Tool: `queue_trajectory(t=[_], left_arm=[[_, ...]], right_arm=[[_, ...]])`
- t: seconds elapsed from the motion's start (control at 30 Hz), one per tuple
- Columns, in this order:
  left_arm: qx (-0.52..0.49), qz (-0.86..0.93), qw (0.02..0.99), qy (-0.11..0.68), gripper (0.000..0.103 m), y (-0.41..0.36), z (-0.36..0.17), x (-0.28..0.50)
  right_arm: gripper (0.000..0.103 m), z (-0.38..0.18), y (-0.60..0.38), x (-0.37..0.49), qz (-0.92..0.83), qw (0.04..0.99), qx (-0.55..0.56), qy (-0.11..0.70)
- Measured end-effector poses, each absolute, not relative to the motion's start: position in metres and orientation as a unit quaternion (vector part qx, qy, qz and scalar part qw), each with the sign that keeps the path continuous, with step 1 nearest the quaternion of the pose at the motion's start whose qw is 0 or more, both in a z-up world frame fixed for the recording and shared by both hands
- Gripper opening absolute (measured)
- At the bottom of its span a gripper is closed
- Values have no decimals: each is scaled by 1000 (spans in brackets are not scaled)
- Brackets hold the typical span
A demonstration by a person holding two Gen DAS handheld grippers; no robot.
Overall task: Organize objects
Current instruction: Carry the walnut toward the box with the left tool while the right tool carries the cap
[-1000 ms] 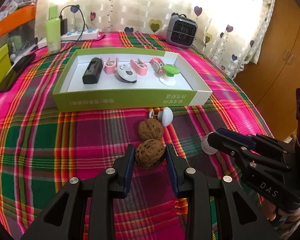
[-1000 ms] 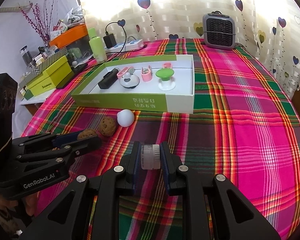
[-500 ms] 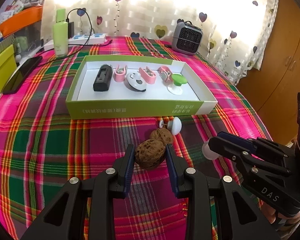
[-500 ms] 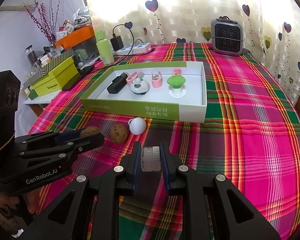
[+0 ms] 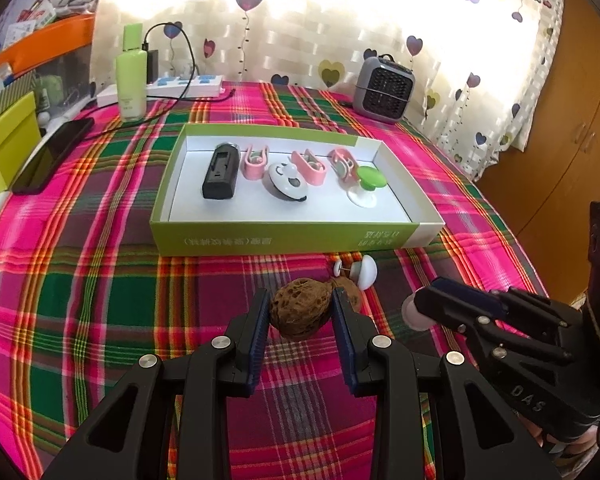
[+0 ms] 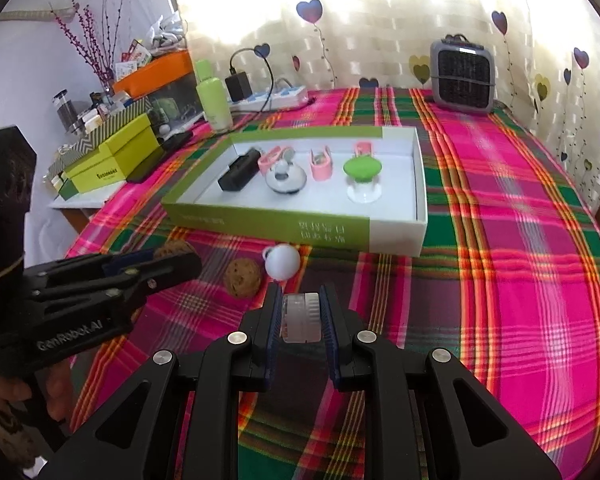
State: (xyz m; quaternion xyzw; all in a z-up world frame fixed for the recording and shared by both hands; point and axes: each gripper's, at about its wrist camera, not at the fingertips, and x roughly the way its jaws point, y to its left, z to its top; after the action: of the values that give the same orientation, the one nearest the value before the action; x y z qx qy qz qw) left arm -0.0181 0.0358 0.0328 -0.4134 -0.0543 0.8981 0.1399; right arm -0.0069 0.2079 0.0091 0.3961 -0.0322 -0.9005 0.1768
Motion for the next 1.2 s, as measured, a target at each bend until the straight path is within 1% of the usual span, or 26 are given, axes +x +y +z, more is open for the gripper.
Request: queue_trajectory(t=[0.57,0.83,1.2], left_arm=[[-418,896,139,-55,29,36,29,-21],[-411,899,142,-53,29,34,34,-24],[-398,906,138,-45,29,32,45,-38]], right_arm=[[21,-2,204,-3,-897,159,412,-12],[20,13,201,-6,-902,174,395,-15],[20,26,196,-30,-905,186,383,-18]])
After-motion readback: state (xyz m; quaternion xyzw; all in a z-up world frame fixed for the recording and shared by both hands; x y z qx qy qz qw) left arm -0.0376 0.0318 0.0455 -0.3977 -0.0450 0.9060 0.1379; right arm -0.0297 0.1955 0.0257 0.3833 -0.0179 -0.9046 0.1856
